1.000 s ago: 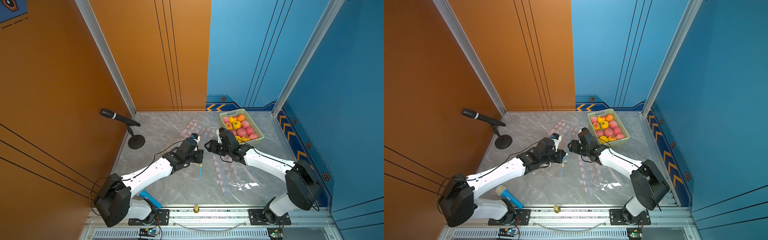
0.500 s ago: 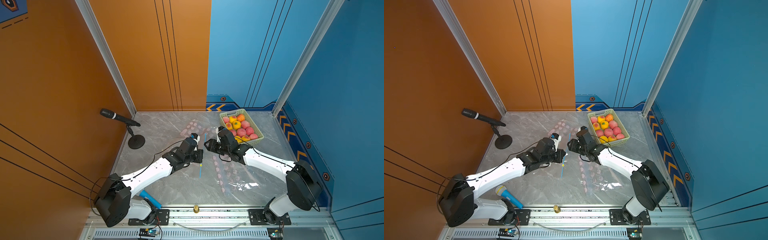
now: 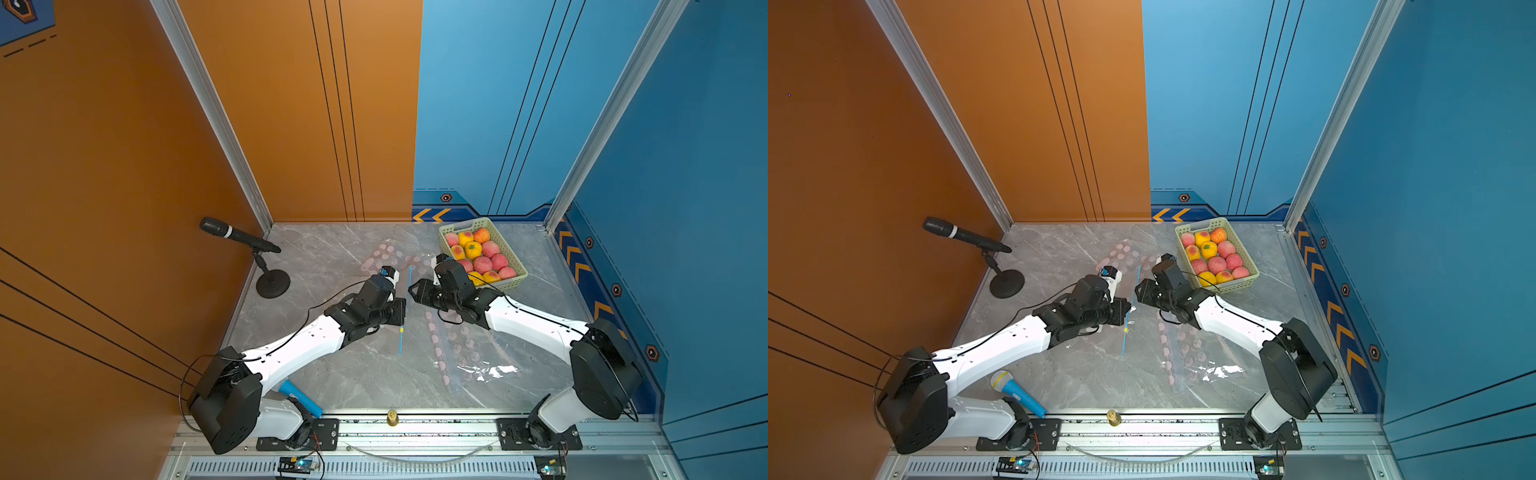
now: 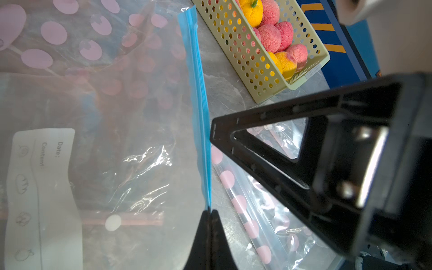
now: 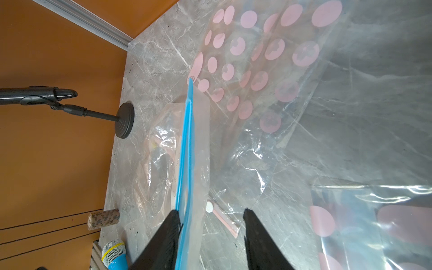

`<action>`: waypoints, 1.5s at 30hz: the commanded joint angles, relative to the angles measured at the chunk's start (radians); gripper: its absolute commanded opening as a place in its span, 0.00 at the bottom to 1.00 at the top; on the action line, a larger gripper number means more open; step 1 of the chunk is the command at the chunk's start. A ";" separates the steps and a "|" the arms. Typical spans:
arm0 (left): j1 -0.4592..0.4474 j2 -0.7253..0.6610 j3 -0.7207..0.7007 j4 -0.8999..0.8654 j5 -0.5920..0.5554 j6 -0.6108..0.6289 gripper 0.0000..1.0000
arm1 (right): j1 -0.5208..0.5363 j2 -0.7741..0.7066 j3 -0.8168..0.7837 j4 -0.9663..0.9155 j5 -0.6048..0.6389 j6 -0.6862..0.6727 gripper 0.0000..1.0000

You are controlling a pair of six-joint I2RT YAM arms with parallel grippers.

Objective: Place the peach in a zip-top bag and seal the zipper
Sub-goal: Open the zipper of the food storage bag at the center of the board.

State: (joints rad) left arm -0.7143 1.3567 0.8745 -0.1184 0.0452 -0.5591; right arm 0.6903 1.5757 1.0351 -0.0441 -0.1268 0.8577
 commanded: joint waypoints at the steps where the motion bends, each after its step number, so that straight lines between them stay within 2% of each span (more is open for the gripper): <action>1: 0.007 0.002 -0.017 0.018 0.002 -0.009 0.00 | 0.005 0.013 0.023 -0.022 0.025 0.017 0.47; 15: 0.000 0.030 -0.014 0.037 0.031 -0.013 0.00 | 0.005 0.069 0.082 -0.070 0.022 0.013 0.45; 23: -0.004 0.035 -0.009 0.046 0.030 -0.016 0.00 | 0.005 0.092 0.098 -0.094 0.013 0.024 0.35; 29: -0.005 0.030 -0.015 0.044 0.025 -0.019 0.00 | 0.005 0.097 0.084 -0.081 0.002 0.035 0.33; 30: -0.005 0.031 -0.014 0.044 0.025 -0.017 0.00 | 0.030 0.100 0.085 -0.077 -0.001 0.035 0.32; 38: -0.010 0.028 -0.023 0.049 0.016 -0.032 0.00 | 0.046 0.131 0.112 -0.063 -0.027 0.031 0.17; 43: -0.006 -0.006 -0.034 0.034 -0.044 -0.060 0.00 | 0.035 0.107 0.100 -0.070 -0.016 0.009 0.00; 45: -0.003 -0.025 -0.038 0.024 -0.074 -0.071 0.09 | 0.023 0.085 0.078 -0.045 -0.022 0.006 0.00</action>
State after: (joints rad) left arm -0.7200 1.3697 0.8509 -0.0853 0.0311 -0.6037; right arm 0.7288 1.6981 1.1149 -0.0963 -0.1474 0.8860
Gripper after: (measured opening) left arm 0.071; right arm 0.051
